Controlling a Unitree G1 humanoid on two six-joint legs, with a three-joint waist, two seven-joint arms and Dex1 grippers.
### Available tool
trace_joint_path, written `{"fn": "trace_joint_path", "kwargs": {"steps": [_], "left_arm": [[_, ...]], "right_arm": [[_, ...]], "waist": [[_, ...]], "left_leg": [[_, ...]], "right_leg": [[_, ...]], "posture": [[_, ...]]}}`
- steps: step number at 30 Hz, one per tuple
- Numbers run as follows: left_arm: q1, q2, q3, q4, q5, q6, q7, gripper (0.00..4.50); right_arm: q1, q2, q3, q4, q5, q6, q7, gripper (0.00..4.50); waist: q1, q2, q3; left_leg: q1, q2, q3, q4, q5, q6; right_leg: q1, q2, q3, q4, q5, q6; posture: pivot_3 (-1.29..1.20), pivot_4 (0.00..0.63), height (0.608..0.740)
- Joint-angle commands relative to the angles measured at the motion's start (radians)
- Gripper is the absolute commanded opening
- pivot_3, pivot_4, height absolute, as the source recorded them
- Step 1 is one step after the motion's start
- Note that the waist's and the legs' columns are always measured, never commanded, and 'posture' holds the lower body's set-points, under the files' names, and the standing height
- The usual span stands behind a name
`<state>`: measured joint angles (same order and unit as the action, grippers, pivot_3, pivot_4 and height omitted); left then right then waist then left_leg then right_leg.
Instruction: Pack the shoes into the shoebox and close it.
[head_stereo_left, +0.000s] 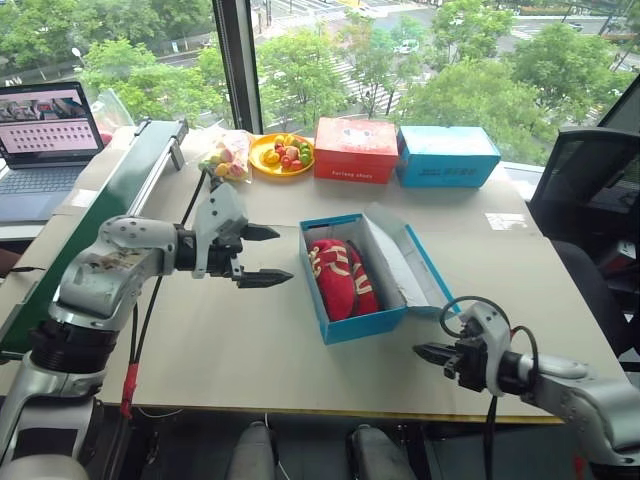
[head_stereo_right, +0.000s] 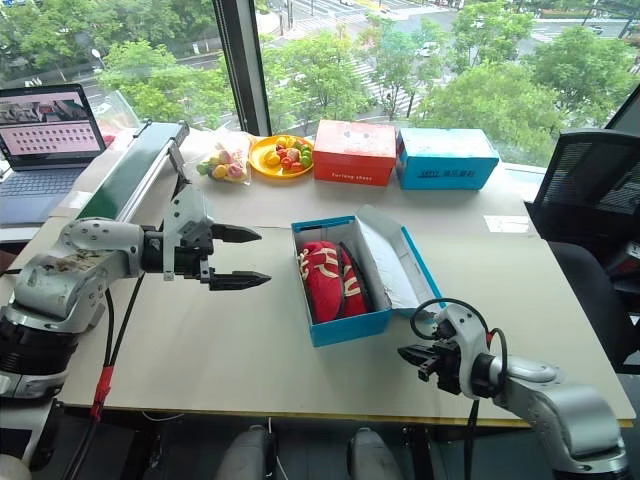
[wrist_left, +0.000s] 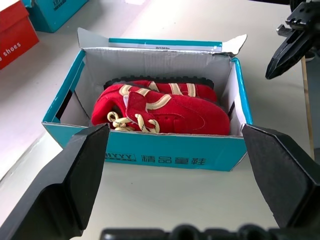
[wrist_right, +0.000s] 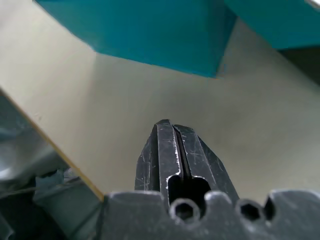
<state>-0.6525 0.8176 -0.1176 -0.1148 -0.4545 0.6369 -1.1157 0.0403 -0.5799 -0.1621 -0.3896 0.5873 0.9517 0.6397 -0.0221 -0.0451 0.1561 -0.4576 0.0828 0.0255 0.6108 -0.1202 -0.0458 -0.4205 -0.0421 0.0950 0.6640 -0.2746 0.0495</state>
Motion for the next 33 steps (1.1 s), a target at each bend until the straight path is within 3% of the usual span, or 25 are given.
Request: {"fn": "trace_joint_path", "kwargs": {"steps": [1,7,12,15,19,25,33], "left_arm": [[-0.051,0.008,0.028,0.015,-0.010,0.007,-0.025,4.50],[-0.055,0.037,0.033,0.001,0.000,0.012,-0.048,4.50],[-0.046,0.064,0.048,-0.027,-0.008,0.034,-0.052,4.50],[-0.025,0.087,0.066,-0.053,-0.023,0.054,-0.053,4.50],[-0.003,0.113,0.084,-0.083,-0.047,0.092,-0.053,4.50],[0.027,0.105,0.124,-0.157,-0.108,0.162,-0.021,4.50],[0.083,0.113,0.158,-0.187,-0.087,0.132,0.043,4.50]], "right_arm": [[-0.042,0.066,0.010,0.181,-0.104,-0.178,-0.067,0.04],[-0.128,0.159,-0.006,0.438,-0.163,-0.362,-0.093,0.04],[-0.226,0.243,-0.115,0.615,-0.118,-0.502,-0.133,0.04],[-0.223,0.275,-0.209,0.521,0.068,-0.484,-0.010,0.04],[-0.225,0.252,-0.261,0.418,0.192,-0.430,0.042,0.04],[-0.298,0.134,-0.219,0.210,0.316,-0.281,0.060,0.04],[-0.476,0.070,-0.017,0.181,0.221,-0.175,-0.001,0.04]], "waist": [[0.001,0.000,0.000],[0.001,0.001,0.000],[-0.002,0.001,0.000],[0.004,0.001,0.000],[0.004,0.002,0.001],[0.000,0.003,0.001],[0.001,0.003,0.001]], "left_leg": [[0.000,0.000,0.000,0.000,0.000,0.000],[0.000,0.000,0.000,-0.001,0.000,0.000],[0.001,0.000,0.001,0.000,0.000,0.000],[0.001,0.000,0.001,0.000,0.000,0.000],[0.000,0.000,0.001,-0.001,0.000,0.000],[0.001,0.000,0.001,-0.001,0.000,0.000],[0.001,0.000,0.001,-0.001,0.000,0.000]], "right_leg": [[0.000,0.000,0.000,0.000,0.000,0.000],[0.000,0.000,0.000,0.000,0.000,0.000],[0.002,0.000,0.000,0.000,0.000,0.001],[0.001,0.000,0.000,0.000,0.001,0.001],[0.001,0.000,0.000,0.000,0.001,0.000],[0.001,0.000,0.000,0.001,0.000,0.000],[0.001,0.000,0.001,0.001,0.000,-0.001]], "posture": [[0.00,0.150,0.740],[0.00,0.150,0.740],[0.00,0.150,0.740],[0.00,0.150,0.740],[0.00,0.150,0.740],[0.00,0.150,0.740],[0.00,0.150,0.740]]}}
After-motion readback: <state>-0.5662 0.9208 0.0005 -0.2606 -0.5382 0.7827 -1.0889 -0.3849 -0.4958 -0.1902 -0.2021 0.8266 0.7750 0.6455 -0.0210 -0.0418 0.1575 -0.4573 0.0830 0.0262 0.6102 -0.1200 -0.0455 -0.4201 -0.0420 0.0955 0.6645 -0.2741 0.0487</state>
